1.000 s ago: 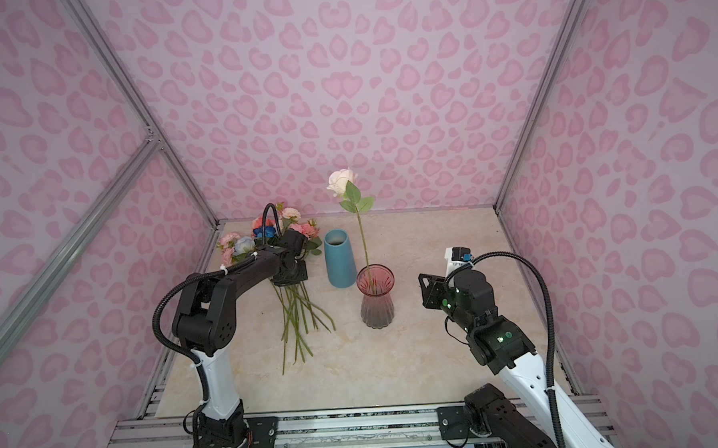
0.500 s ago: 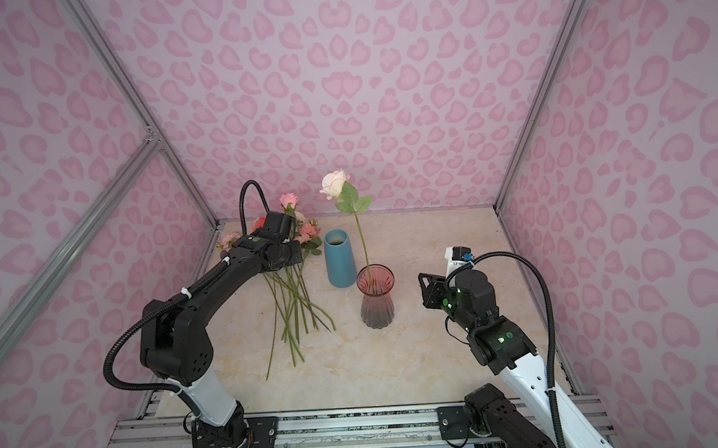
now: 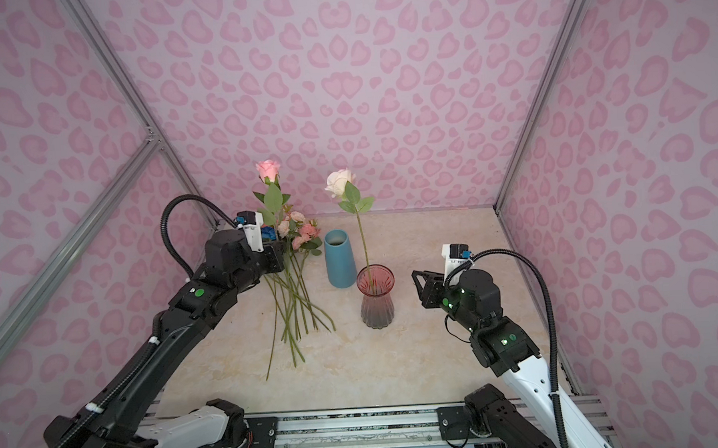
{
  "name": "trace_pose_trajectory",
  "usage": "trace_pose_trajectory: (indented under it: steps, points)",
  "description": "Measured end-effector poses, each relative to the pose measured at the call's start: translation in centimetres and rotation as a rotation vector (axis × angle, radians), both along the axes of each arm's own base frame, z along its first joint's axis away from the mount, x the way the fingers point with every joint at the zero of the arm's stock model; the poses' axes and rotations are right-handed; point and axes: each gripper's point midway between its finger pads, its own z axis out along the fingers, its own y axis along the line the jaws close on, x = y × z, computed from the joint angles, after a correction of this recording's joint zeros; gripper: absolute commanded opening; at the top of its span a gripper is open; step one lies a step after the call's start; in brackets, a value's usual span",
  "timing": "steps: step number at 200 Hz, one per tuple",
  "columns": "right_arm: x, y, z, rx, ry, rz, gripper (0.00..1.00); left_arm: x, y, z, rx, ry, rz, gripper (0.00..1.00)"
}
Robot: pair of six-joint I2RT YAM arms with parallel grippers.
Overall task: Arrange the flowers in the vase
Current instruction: 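Pass the pink rose from the left gripper to the right gripper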
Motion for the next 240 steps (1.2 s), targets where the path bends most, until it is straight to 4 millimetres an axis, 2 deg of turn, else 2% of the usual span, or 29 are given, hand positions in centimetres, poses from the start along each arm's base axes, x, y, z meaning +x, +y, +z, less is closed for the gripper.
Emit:
trace_pose_trajectory:
  steps: [14,35,64,94,118,151,167,188,217,228,240]
  points:
    - [-0.6,1.7,0.9,0.000,-0.021,0.067,0.39,-1.7,-0.9,3.1,-0.058,-0.100,-0.068,0.04]
    - [-2.3,4.9,2.8,-0.019,-0.079,0.192,0.43,-4.1,-2.8,6.4,-0.117,-0.203,-0.190,0.04]
    - [-4.3,9.2,5.3,-0.066,-0.162,0.328,0.46,-6.9,-4.9,9.4,-0.162,-0.286,-0.320,0.04]
    - [-4.7,12.6,6.5,-0.099,-0.204,0.395,0.46,-8.8,-6.6,12.1,-0.203,-0.348,-0.414,0.04]
    - [-4.6,15.1,6.5,-0.100,-0.209,0.440,0.43,-9.6,-8.6,11.7,-0.212,-0.332,-0.482,0.04]
    - [-5.0,18.9,6.2,-0.089,-0.202,0.524,0.38,-10.2,-11.3,9.4,-0.207,-0.267,-0.549,0.04]
    - [-5.2,20.1,6.0,-0.082,-0.201,0.554,0.32,-10.5,-12.3,8.5,-0.201,-0.244,-0.574,0.04]
    - [-4.6,20.8,5.7,-0.081,-0.188,0.547,0.22,-10.5,-12.9,7.9,-0.195,-0.232,-0.577,0.04]
    - [-4.4,21.3,5.7,-0.062,-0.180,0.547,0.04,-10.3,-13.0,7.7,-0.192,-0.239,-0.568,0.04]
    - [-4.4,21.3,5.9,-0.056,-0.182,0.546,0.00,-10.2,-13.0,7.8,-0.189,-0.244,-0.566,0.06]
    - [-4.3,21.3,6.0,-0.050,-0.185,0.545,0.00,-10.2,-12.9,7.9,-0.189,-0.247,-0.560,0.11]
